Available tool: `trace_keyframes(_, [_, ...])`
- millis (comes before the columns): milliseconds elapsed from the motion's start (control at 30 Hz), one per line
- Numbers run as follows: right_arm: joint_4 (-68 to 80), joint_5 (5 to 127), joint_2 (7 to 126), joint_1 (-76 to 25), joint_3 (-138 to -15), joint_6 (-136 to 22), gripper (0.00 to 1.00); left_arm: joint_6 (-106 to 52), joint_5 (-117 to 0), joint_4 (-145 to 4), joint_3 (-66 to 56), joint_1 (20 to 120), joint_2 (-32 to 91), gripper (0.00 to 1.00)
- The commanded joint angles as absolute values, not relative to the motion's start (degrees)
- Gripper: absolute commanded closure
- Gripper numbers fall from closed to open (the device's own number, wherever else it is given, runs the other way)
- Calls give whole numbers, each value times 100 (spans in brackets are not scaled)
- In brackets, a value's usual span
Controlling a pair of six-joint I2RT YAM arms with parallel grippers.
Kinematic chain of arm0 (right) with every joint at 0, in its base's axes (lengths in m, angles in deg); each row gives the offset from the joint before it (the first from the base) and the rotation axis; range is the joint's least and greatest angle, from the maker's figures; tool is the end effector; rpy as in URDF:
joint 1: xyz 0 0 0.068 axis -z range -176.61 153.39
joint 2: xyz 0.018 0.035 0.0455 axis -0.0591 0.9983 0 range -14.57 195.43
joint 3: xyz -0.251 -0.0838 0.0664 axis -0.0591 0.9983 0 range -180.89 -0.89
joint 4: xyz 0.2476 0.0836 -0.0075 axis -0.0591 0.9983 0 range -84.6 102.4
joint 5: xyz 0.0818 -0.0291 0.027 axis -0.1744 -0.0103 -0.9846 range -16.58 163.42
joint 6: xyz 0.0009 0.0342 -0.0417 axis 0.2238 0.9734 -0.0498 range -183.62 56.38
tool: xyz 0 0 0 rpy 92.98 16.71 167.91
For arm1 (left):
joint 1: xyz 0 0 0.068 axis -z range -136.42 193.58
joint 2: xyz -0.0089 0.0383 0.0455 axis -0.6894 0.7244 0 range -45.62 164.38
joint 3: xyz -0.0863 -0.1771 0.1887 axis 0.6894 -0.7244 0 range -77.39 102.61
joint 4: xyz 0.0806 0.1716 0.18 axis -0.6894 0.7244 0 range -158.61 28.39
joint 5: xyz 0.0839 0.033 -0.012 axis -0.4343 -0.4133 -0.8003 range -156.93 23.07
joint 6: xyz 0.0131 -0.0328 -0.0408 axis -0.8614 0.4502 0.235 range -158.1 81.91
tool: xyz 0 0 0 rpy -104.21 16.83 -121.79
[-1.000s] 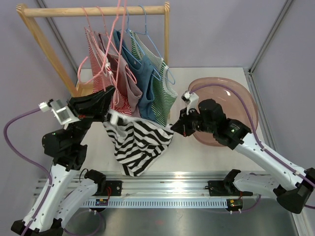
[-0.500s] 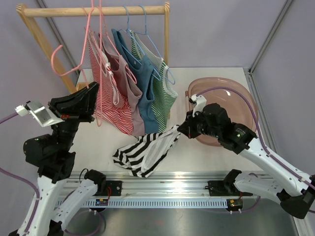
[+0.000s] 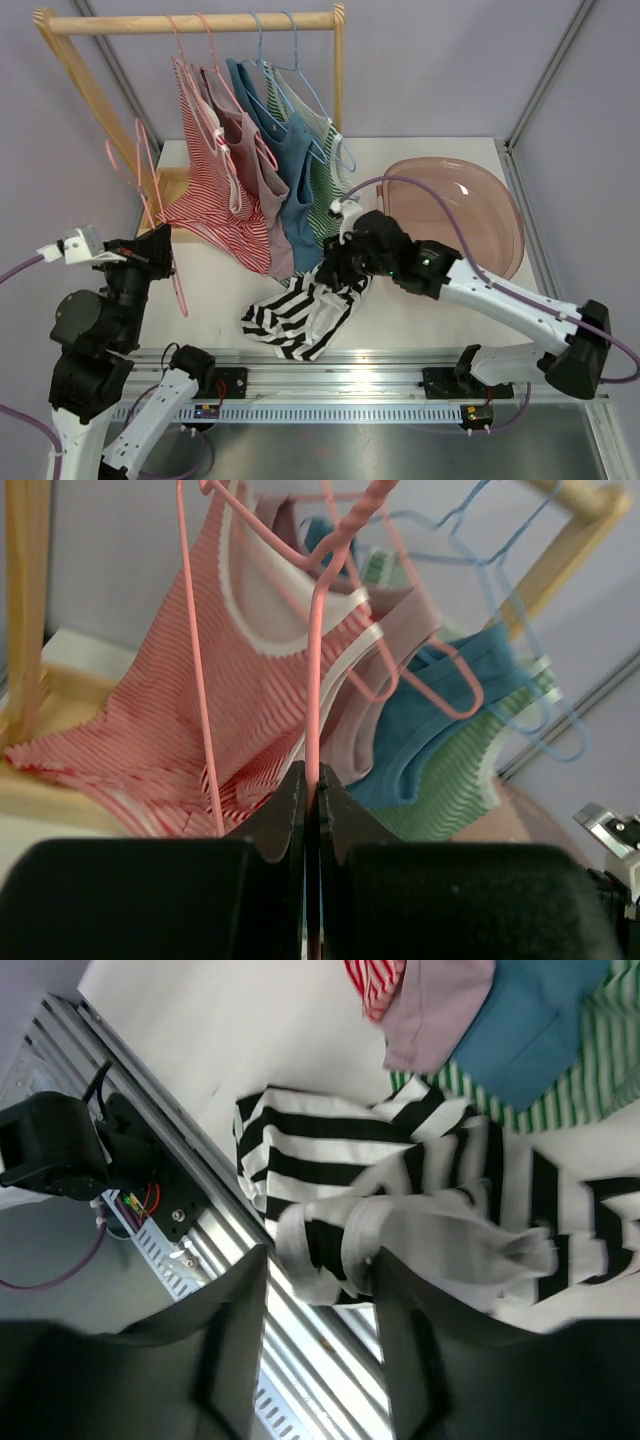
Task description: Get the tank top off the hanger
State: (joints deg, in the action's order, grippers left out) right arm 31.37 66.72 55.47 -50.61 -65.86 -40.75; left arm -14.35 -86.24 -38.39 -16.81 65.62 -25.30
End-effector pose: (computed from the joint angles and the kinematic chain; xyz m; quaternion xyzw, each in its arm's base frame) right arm 0.1571 0.2232 0.3434 -0.2609 0.8294 0.3452 0.3532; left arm 0.0291 0.0008 0.4281 -0.1379 0.6314 -0.1946 0.7378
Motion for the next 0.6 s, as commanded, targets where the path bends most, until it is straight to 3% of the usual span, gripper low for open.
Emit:
trace_keyframes(0, [2965, 7245, 5847, -5461, -6734, -4024, 45, -1269, -8970, -3021, -1657, 6582, -1945, 100])
trace_keyframes(67, [2965, 7498, 5891, -5515, -6628, -3981, 31, -1278, -8925, -3064, -1631, 6582, -1768, 100])
trace_keyframes(100, [2991, 7561, 5830, -5515, -6584, -3963, 14, -1287, -8890, -3108, -1596, 6582, -1619, 100])
trace_keyframes(133, [3018, 7718, 5786, -5523, -6506, -3945, 4, -1339, -8864, -3134, -1543, 6582, -1513, 100])
trace_keyframes(167, [3053, 7798, 5716, -5515, -6479, -3937, 0, -1340, -8872, -3126, -1464, 6582, -1390, 100])
trace_keyframes(400, [3352, 8186, 5057, -5515, -6206, -3989, 0, -1533, -7769, -3170, -621, 6100, -300, 100])
trace_keyframes(567, [3387, 8247, 4793, -5515, -5995, -4042, 0, -1524, -6115, -3143, 240, 4651, 517, 100])
